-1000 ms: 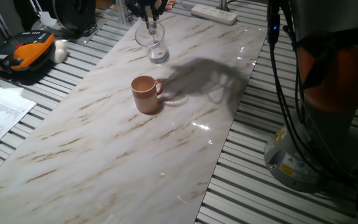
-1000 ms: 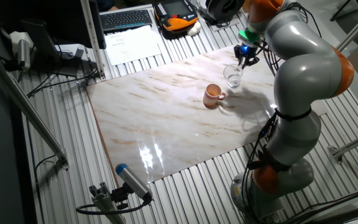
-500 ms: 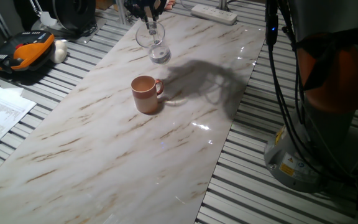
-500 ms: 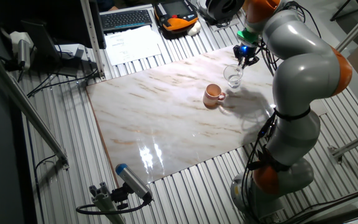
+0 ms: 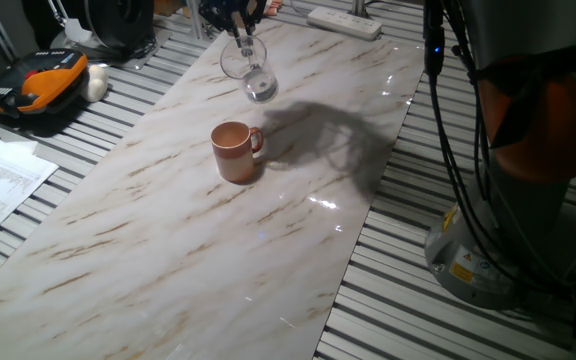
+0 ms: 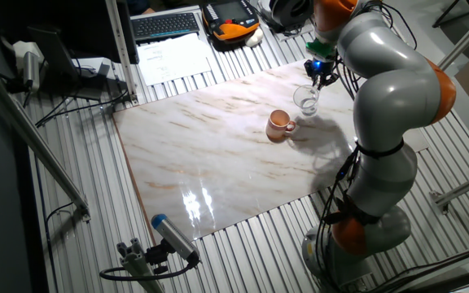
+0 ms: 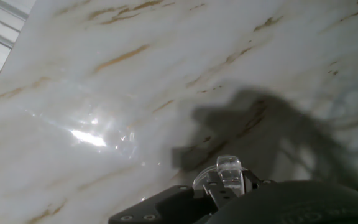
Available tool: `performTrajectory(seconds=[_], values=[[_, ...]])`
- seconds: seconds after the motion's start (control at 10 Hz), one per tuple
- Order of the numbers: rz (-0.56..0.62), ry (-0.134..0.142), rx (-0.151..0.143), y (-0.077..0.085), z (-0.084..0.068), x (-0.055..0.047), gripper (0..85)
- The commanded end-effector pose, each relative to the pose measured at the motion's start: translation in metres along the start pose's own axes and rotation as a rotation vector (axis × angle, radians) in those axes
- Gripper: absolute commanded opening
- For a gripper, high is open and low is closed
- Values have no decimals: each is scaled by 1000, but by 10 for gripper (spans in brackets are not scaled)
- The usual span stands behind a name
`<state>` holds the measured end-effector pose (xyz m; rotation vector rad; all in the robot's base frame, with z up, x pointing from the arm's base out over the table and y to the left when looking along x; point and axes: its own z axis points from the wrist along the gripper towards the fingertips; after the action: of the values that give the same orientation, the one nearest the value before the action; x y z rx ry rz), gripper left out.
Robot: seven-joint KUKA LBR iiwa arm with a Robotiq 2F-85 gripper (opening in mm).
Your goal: Pour the water from one cup into another empty cup
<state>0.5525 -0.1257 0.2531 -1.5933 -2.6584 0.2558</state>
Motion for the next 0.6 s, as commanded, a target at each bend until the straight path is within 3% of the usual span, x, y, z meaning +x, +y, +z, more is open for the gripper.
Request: performTrajectory(seconds=[0.0, 0.3, 0.5], values=[[10, -15, 13, -1, 0, -1, 0], [32, -64, 49, -4, -2, -5, 0], [52, -75, 51, -4, -2, -5, 0]])
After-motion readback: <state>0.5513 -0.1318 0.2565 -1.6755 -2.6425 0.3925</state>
